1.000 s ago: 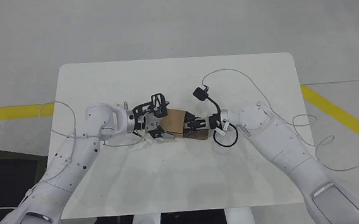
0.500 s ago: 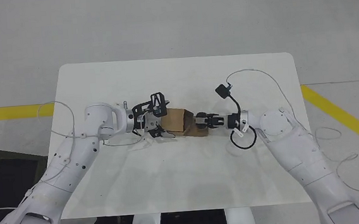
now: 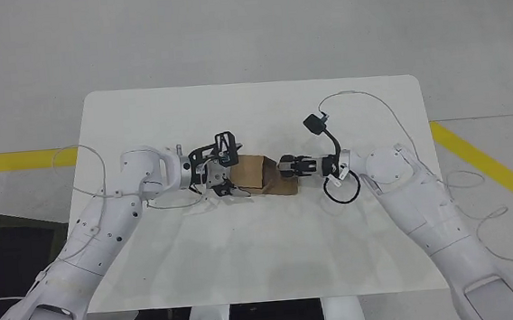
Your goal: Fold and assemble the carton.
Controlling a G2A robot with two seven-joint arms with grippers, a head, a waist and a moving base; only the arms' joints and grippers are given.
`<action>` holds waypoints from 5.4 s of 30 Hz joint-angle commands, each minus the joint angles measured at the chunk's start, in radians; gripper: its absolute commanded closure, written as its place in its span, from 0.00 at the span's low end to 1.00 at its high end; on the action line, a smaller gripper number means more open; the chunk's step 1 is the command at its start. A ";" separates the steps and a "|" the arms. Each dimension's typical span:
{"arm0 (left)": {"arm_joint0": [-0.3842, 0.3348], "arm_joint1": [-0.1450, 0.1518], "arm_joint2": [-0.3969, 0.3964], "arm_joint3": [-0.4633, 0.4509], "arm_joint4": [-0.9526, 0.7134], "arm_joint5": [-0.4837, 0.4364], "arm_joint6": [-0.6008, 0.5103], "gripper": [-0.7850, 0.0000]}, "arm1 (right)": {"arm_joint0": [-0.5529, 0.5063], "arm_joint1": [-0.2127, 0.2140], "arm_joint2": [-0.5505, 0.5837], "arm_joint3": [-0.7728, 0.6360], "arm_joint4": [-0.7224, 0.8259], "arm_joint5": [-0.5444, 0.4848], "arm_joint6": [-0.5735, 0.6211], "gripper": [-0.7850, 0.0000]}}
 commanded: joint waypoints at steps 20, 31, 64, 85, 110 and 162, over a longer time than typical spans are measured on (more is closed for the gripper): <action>0.012 -0.001 -0.011 -0.005 0.036 0.002 0.022 0.00 | 0.007 -0.007 -0.027 -0.023 0.014 0.012 0.082 1.00; 0.011 -0.003 -0.014 -0.001 0.035 -0.001 0.019 0.00 | 0.006 -0.022 -0.063 -0.007 0.040 -0.006 0.058 1.00; 0.021 -0.003 -0.027 -0.006 0.037 -0.014 0.003 0.00 | 0.156 -0.132 -0.231 0.201 0.099 -0.119 0.042 1.00; 0.025 -0.003 -0.037 -0.005 0.020 -0.013 -0.009 0.00 | 0.094 -0.093 -0.118 0.162 0.074 -0.159 0.030 1.00; 0.031 -0.004 -0.045 -0.021 0.012 0.002 -0.024 0.00 | -0.222 0.056 0.199 -0.288 -0.142 0.168 0.120 0.73; 0.025 -0.006 -0.067 -0.036 -0.038 0.007 -0.032 0.00 | -0.076 0.027 0.073 -0.251 -0.076 0.105 0.080 0.41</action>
